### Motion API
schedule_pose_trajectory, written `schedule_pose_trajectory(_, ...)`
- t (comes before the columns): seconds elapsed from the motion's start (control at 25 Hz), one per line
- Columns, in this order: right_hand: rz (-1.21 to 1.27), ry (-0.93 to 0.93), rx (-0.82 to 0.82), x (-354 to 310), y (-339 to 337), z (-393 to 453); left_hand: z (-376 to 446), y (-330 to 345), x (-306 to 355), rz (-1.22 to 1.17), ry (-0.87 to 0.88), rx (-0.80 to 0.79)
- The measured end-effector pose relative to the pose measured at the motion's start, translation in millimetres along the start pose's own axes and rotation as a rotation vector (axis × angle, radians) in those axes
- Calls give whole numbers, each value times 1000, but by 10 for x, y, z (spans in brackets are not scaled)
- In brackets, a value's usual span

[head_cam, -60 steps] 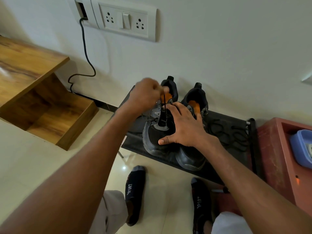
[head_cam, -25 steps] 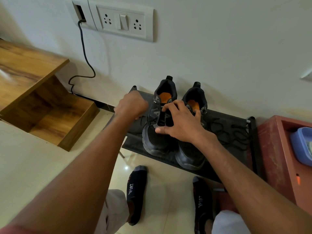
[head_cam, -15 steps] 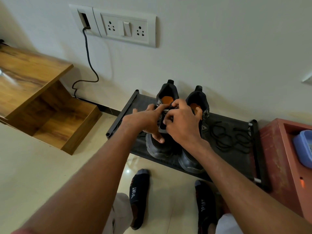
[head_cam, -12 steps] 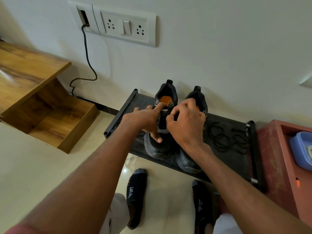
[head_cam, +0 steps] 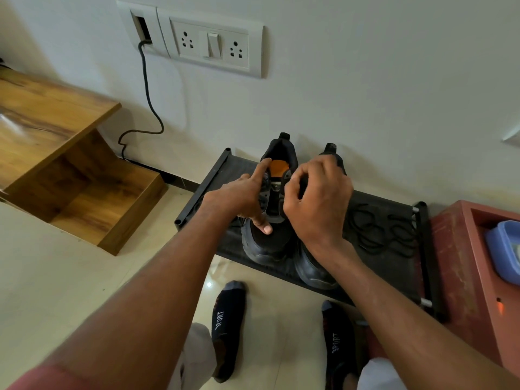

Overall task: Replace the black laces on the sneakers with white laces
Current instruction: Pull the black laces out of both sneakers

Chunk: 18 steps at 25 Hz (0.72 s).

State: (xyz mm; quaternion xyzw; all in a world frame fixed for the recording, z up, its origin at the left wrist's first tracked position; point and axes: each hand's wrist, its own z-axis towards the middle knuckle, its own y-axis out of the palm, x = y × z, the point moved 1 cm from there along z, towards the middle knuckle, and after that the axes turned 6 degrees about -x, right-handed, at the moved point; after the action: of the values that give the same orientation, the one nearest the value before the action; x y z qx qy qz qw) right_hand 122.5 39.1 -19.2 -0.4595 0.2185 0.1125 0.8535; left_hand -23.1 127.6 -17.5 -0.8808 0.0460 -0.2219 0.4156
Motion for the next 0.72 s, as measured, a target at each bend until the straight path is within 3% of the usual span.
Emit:
schedule_pose_trajectory(0.04, -20, -17, -13, -19, 1, 8, 3, 2, -7, 3, -5, -1)
schedule_pose_trajectory(0.2, -274, -105, -399, 43, 204, -98, 20, 23, -14, 24, -5, 15)
schedule_pose_trajectory(0.28, -209, -107, -334, 52, 191, -90, 32, 30, -16, 23, -11, 9)
schedule_pose_trajectory(0.4, 10, 7, 21, 37, 26, 64, 35, 19, -14, 31, -22, 6)
schedule_pose_trajectory(0.44, 31, 2, 48, 42, -5, 102, 32, 16, -14, 32, -21, 1)
schedule_pose_trajectory(0.6, -234, -84, -309, 64, 106, -42, 55, 20, -6, 29, -19, -14)
schedule_pose_trajectory(0.72, -133, -5, -322, 105, 196, -98, 66, 26, -3, 13, -19, -17)
